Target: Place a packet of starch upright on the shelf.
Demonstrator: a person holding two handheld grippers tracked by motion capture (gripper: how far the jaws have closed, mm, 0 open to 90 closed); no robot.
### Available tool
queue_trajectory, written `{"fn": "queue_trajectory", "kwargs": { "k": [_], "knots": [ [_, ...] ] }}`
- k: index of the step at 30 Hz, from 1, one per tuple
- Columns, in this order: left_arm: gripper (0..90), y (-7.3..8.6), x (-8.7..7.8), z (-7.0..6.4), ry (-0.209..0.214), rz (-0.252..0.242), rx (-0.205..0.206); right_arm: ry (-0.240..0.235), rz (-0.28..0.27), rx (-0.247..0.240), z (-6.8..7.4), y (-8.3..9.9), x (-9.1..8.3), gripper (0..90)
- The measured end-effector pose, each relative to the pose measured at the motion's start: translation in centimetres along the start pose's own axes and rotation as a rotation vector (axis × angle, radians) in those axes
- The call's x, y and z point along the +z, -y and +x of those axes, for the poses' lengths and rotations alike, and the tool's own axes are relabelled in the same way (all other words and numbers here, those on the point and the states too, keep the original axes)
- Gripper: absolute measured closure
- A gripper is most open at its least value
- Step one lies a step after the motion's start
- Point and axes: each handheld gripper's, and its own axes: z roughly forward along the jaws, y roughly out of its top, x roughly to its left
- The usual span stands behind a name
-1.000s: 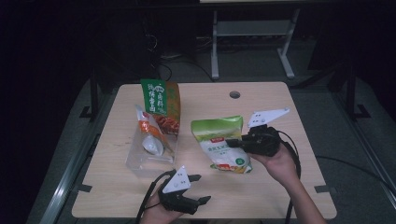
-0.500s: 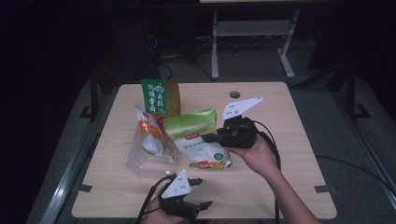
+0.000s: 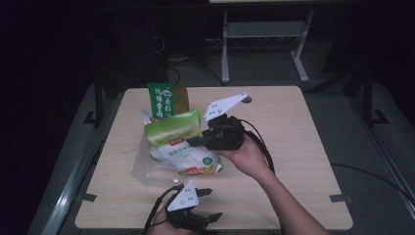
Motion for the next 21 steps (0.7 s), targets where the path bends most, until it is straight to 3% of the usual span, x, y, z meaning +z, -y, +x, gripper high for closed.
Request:
{"fn": "queue_trajectory", "kwargs": {
  "k": [16, 21],
  "knots": [
    [27.4, 0.2, -0.3, -0.1, 0.001, -0.011, 0.010, -0.035, 0.033, -0.037, 0.2, -2.8, 4.4, 89.9],
    [27.6, 0.2, -0.4, -0.1, 0.005, -0.013, 0.012, -0.057, 0.036, -0.028, 0.0, -3.4, 5.9, 89.9]
  ]
}}
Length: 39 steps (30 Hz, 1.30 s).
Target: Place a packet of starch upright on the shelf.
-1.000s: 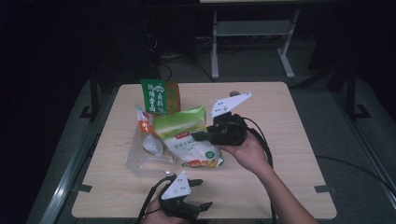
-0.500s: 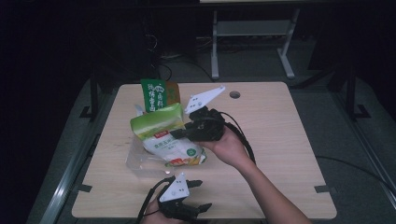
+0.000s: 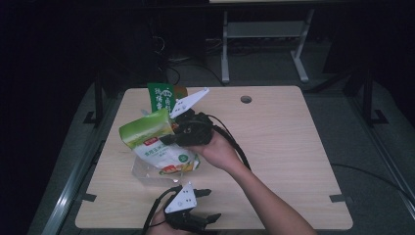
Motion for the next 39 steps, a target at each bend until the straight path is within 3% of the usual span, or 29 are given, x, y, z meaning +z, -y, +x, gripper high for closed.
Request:
{"fn": "queue_trajectory", "kwargs": {
  "k": [6, 9, 12, 20, 28, 32, 39],
  "knots": [
    [28.0, 0.1, 0.0, 0.0, 0.009, 0.008, 0.007, -0.030, 0.011, -0.002, -0.4, -0.6, 2.2, 89.9],
    [29.6, 0.2, 0.1, -0.1, 0.017, 0.010, -0.008, -0.039, 0.027, 0.002, -0.6, -0.8, 3.4, 89.9],
    [29.4, 0.2, 0.1, -0.1, 0.016, 0.013, 0.016, -0.046, 0.037, 0.011, -0.9, -0.8, 4.4, 89.9],
    [29.3, 0.2, 0.1, -0.1, 0.017, 0.006, -0.001, -0.065, 0.049, 0.027, -1.4, -1.0, 6.6, 89.9],
    [29.3, 0.2, 0.0, 0.0, 0.017, 0.014, 0.011, -0.095, 0.064, 0.035, -1.6, -0.9, 8.7, 89.9],
    [29.3, 0.3, 0.1, -0.1, 0.010, 0.015, 0.010, -0.095, 0.077, 0.026, -1.3, -0.5, 9.5, 89.8],
    [29.0, 0.4, 0.2, 0.1, 0.001, 0.024, 0.003, -0.095, 0.080, 0.053, -1.7, 0.8, 9.8, 89.6]
  ]
}}
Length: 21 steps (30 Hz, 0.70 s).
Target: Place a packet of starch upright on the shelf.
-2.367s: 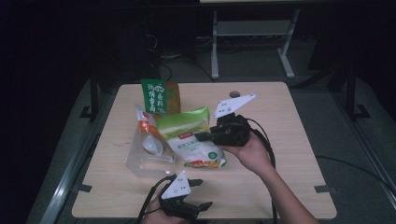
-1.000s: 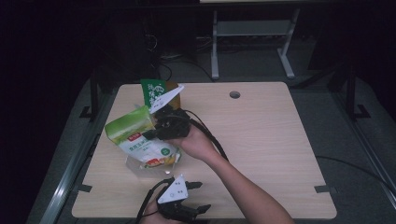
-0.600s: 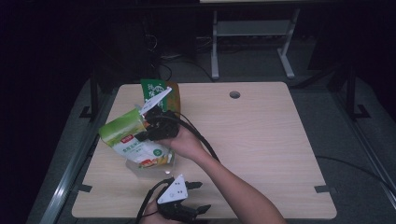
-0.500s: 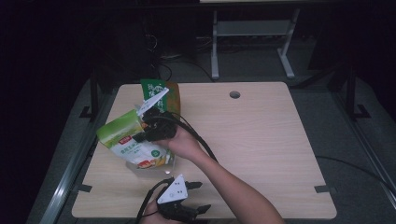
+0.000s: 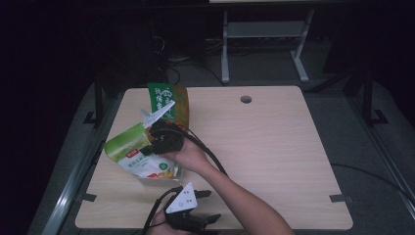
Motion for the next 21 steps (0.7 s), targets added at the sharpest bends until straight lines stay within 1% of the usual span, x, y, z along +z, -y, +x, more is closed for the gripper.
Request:
{"fn": "queue_trajectory", "kwargs": {
  "k": [2, 4, 6, 10, 11, 13, 14, 16, 18, 19, 21],
  "knots": [
    [29.0, 0.0, 0.1, 0.1, 0.003, 0.003, 0.000, 0.004, 0.011, -0.004, -0.1, 0.4, 0.2, 89.5],
    [28.9, 0.1, 0.2, 0.3, 0.001, 0.005, -0.006, -0.004, 0.003, 0.011, -0.4, 0.8, 0.2, 89.3],
    [28.9, 0.1, 0.3, 0.4, 0.003, 0.005, -0.013, -0.013, 0.009, 0.022, -0.7, 1.0, 0.2, 88.3],
    [28.9, 0.0, 0.3, 0.5, 0.003, 0.002, -0.020, -0.009, 0.036, 0.012, -0.7, 1.2, -0.1, 84.2],
    [28.9, 0.0, 0.3, 0.5, 0.001, 0.005, -0.016, -0.005, 0.038, 0.003, -0.7, 1.2, -0.2, 83.1],
    [28.9, 0.0, 0.3, 0.6, 0.000, 0.003, -0.017, -0.006, 0.046, 0.000, -0.6, 1.2, -0.4, 82.6],
    [28.9, -0.1, 0.3, 0.6, -0.001, 0.002, -0.017, 0.005, 0.055, -0.008, -0.5, 1.1, -0.4, 82.5],
    [28.9, -0.1, 0.2, 0.7, -0.005, -0.004, -0.016, 0.005, 0.067, -0.023, -0.4, 1.2, -0.5, 83.3],
    [28.9, -0.2, 0.2, 0.8, -0.009, -0.008, -0.023, 0.005, 0.072, -0.024, -0.3, 1.3, -0.5, 85.1],
    [28.9, -0.2, 0.2, 0.8, -0.010, -0.006, -0.021, 0.005, 0.075, -0.030, -0.4, 1.4, -0.5, 85.9],
    [28.9, -0.2, 0.1, 0.8, -0.010, -0.005, -0.018, 0.009, 0.074, -0.028, -0.4, 1.7, -0.6, 87.0]
  ]
}}
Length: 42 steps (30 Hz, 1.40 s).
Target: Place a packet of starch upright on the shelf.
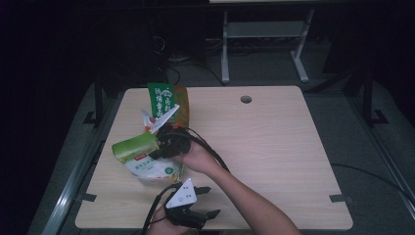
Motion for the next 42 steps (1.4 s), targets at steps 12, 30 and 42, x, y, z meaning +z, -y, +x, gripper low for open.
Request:
{"fn": "queue_trajectory", "kwargs": {
  "k": [12, 30, 42],
  "knots": [
    [28.9, -0.2, -0.3, 0.3, -0.018, -0.018, -0.003, -0.015, 0.045, 0.043, -0.9, 2.4, -0.3, 88.2],
    [27.6, -0.3, -0.8, 1.5, -0.066, -0.023, -0.023, 0.002, -0.002, 0.086, -1.3, 3.6, -2.1, 72.8],
    [26.9, -0.3, -1.0, 1.9, -0.086, -0.020, -0.025, 0.032, -0.041, 0.096, -1.5, 5.1, -4.7, 64.0]
  ]
}}
